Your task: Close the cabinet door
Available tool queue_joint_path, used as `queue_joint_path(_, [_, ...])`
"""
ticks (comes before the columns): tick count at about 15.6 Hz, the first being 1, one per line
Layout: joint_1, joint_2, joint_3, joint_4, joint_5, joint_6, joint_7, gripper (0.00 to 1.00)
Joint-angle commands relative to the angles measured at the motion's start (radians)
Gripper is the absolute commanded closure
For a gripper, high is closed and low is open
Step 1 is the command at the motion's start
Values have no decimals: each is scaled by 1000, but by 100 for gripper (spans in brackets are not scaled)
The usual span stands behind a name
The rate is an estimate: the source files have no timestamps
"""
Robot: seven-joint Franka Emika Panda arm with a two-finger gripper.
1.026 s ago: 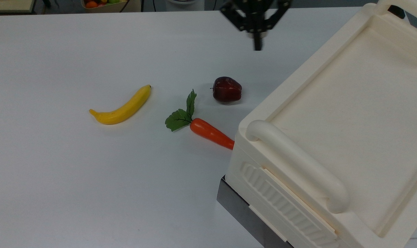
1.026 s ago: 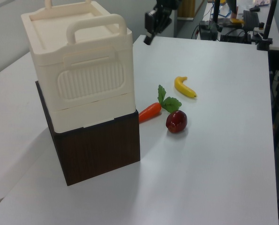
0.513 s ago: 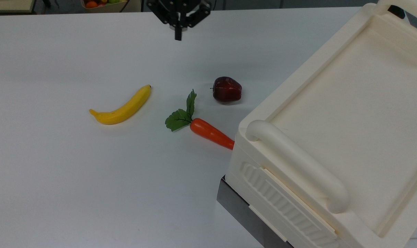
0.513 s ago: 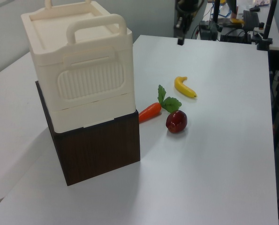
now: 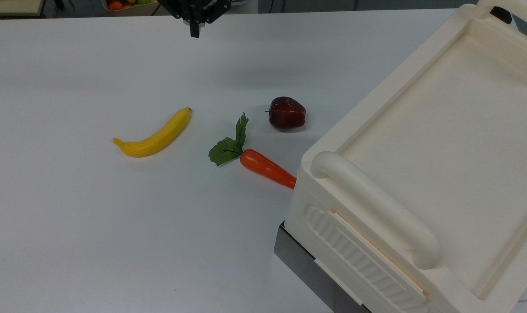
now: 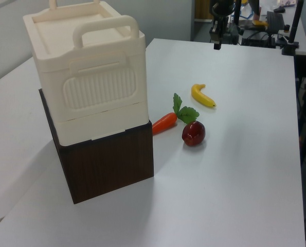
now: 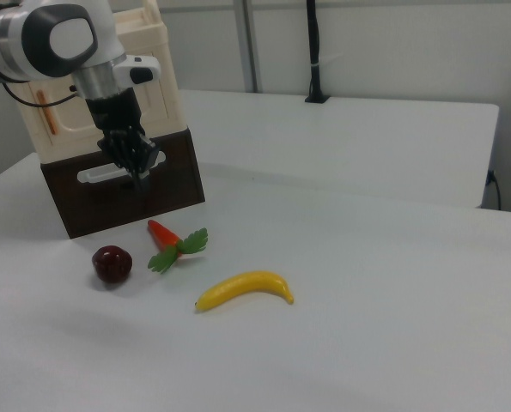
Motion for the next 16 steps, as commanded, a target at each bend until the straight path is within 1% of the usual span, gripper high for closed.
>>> queue_joint_path(1, [-20,-31,8,-26,36,-27,-3,67])
queue_joint_path(2, [-20,-31,8,-22,38,-28,-4,52])
queue_joint_path(3, [-21,-31,6,-22,38,-30,-13,44])
queue_joint_path(4, [-20,-33,5,-22,38,-33,-15,33])
queue_joint_path(6, [-20,-37,3,-22,38,-44,-15,4])
queue_joint_path(7, [-20,-39,3,-22,38,-45,-15,0])
queue_joint_path(12, [-20,-40,0,-5,23,-90,-26,0])
queue_joint_path(16, [-18,-39,-1,0,10,-90,-26,0])
